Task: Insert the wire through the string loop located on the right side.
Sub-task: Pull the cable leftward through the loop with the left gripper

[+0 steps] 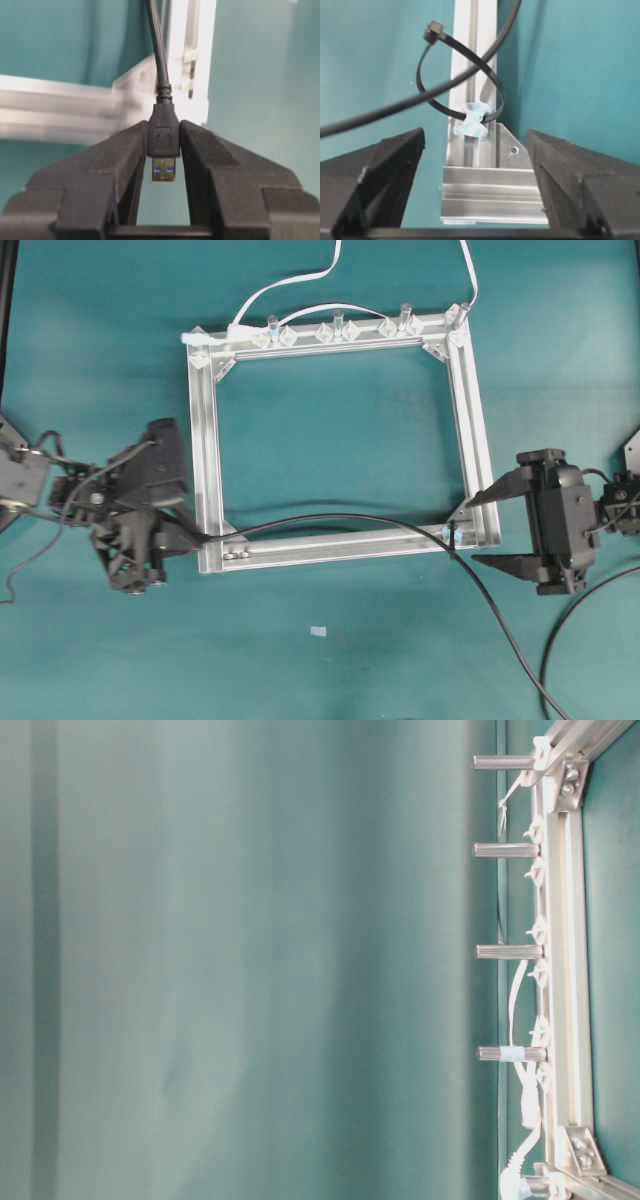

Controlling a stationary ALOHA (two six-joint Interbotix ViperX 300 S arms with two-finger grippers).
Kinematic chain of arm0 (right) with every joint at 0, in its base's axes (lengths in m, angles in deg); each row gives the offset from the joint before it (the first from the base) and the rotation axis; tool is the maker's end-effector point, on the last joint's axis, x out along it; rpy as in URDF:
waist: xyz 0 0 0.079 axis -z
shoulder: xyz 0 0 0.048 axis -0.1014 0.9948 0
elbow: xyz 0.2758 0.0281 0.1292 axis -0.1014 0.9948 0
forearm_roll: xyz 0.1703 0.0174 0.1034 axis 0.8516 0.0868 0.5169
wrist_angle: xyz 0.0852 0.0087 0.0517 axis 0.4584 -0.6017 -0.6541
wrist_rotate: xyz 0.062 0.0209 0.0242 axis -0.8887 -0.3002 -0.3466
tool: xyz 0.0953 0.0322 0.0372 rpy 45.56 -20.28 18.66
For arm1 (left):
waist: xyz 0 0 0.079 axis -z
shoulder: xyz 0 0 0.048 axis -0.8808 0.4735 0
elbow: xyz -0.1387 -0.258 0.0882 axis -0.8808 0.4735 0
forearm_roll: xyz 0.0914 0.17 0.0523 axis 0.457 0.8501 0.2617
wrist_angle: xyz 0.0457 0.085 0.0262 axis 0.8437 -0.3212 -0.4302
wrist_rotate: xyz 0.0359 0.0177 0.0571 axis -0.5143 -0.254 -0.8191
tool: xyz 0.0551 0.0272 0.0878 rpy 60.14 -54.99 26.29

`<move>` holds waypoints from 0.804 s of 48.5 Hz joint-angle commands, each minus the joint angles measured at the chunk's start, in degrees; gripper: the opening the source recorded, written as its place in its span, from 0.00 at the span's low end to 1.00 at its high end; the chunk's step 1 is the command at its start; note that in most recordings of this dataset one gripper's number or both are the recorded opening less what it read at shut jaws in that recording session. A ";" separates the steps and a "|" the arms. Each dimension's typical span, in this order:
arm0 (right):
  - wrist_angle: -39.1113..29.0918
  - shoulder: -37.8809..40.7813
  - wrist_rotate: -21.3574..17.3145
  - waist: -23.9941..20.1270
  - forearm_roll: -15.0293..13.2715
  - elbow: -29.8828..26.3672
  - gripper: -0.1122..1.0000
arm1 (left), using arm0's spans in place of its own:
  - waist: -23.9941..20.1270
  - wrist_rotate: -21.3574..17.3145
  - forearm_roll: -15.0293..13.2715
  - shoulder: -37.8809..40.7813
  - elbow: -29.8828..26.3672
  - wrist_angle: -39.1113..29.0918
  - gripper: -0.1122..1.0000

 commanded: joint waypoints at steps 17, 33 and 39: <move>2.64 -0.18 -0.09 0.00 -0.09 -0.62 0.90 | 2.20 3.87 0.00 -0.88 1.58 -0.44 0.30; 2.72 -0.18 -0.09 -0.09 -0.09 -0.44 0.90 | 1.76 5.19 0.26 3.08 -0.88 -3.87 0.56; 2.72 -0.18 -0.09 0.00 -0.09 -0.44 0.90 | 1.67 5.19 0.26 2.64 -0.62 -3.87 0.79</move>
